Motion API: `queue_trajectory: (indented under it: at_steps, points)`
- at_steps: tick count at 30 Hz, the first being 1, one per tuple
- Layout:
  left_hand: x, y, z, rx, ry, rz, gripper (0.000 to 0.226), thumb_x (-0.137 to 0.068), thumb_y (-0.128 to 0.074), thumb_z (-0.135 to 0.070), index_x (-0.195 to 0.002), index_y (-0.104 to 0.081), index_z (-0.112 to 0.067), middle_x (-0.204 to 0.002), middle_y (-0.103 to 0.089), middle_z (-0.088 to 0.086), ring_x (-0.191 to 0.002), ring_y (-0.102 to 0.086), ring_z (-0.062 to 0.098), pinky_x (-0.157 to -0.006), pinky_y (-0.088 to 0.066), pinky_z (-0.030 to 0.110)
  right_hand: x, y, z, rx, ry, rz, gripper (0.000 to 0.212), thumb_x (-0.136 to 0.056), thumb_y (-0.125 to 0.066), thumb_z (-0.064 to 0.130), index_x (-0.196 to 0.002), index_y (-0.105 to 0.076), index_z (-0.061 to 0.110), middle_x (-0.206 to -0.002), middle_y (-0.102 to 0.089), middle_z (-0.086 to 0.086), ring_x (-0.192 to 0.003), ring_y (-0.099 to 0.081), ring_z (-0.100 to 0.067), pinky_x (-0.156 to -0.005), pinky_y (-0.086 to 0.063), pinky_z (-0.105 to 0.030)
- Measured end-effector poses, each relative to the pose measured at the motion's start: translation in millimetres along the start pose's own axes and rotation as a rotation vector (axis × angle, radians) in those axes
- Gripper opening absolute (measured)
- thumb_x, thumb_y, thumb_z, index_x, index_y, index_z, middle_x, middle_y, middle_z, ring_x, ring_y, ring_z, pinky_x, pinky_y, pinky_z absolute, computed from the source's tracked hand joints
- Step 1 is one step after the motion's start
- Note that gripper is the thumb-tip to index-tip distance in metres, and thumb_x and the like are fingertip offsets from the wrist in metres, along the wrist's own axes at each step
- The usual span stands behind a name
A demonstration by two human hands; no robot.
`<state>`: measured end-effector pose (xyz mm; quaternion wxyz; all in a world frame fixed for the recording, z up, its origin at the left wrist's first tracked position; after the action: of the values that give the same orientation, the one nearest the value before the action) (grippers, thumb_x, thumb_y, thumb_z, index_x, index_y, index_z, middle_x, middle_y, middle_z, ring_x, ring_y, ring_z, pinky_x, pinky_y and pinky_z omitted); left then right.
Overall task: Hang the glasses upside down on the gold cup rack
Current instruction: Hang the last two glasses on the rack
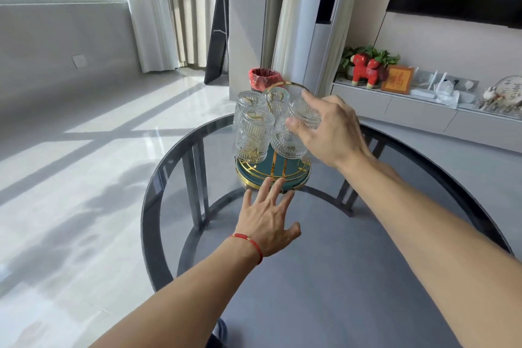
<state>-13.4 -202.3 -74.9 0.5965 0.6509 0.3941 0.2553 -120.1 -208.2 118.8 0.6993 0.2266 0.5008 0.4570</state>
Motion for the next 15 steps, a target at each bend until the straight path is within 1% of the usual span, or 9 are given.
queue_trajectory:
  at_steps: [4, 7, 9, 11, 13, 15]
  points:
    - [-1, 1, 1, 0.001, -0.006, -0.005, 0.075, -0.092, -0.043, -0.061, -0.157, -0.031, -0.025, -0.173, -0.013, 0.007, -0.159, -0.002, 0.029, -0.122, -0.018, 0.064, -10, -18, -5, 0.045, 0.010, 0.024, 0.071, -0.091, -0.068, 0.053, -0.151, -0.054, 0.017, -0.131, -0.066, -0.020, -0.127, -0.055, -0.037, -0.110, -0.041, -0.041]
    - [-1, 1, 0, 0.001, -0.004, 0.001, 0.075, -0.092, -0.044, -0.061, -0.156, -0.033, -0.024, -0.173, -0.013, 0.007, -0.159, -0.002, 0.029, -0.122, -0.018, 0.065, -13, -32, -3, 0.117, 0.053, 0.023, 0.067, -0.090, -0.067, 0.056, -0.146, -0.060, 0.020, -0.129, -0.070, -0.016, -0.122, -0.050, -0.035, -0.106, -0.039, -0.041]
    - [-1, 1, 0, 0.009, -0.006, 0.006, 0.074, -0.093, -0.045, -0.061, -0.156, -0.034, -0.024, -0.172, -0.012, 0.007, -0.159, -0.001, 0.029, -0.122, -0.018, 0.065, -14, -39, -5, 0.137, 0.053, 0.032, 0.065, -0.090, -0.066, 0.058, -0.145, -0.062, 0.024, -0.129, -0.071, -0.012, -0.122, -0.047, -0.032, -0.105, -0.037, -0.041]
    - [-1, 0, -1, 0.016, -0.001, 0.011, 0.073, -0.093, -0.046, -0.060, -0.154, -0.036, -0.023, -0.172, -0.012, 0.006, -0.159, 0.000, 0.029, -0.122, -0.018, 0.065, -13, -46, -10, 0.136, 0.030, 0.048, 0.062, -0.090, -0.064, 0.059, -0.143, -0.064, 0.027, -0.129, -0.072, -0.009, -0.125, -0.045, -0.030, -0.107, -0.034, -0.042]
    - [-1, 1, -1, 0.018, 0.003, 0.016, 0.072, -0.093, -0.047, -0.060, -0.154, -0.036, -0.023, -0.172, -0.012, 0.006, -0.159, 0.000, 0.028, -0.122, -0.018, 0.065, -13, -49, -15, 0.133, 0.019, 0.050, 0.058, -0.092, -0.062, 0.059, -0.140, -0.066, 0.027, -0.128, -0.073, -0.008, -0.127, -0.045, -0.029, -0.110, -0.033, -0.046]
    - [-1, 1, -1, 0.019, 0.002, 0.020, 0.072, -0.093, -0.047, -0.060, -0.154, -0.036, -0.023, -0.172, -0.012, 0.006, -0.159, 0.000, 0.029, -0.122, -0.019, 0.065, -12, -51, -15, 0.123, 0.032, 0.043, 0.056, -0.093, -0.061, 0.058, -0.139, -0.067, 0.026, -0.131, -0.071, -0.007, -0.126, -0.045, -0.029, -0.111, -0.033, -0.045]
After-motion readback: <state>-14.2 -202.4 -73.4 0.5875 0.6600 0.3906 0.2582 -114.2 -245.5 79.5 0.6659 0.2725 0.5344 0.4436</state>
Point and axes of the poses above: each hand's wrist, its own x-axis away from the middle knuckle, its own y-axis out of the back of the hand, z = x × y, the point moved 7 cm from there along -x, towards the middle knuckle
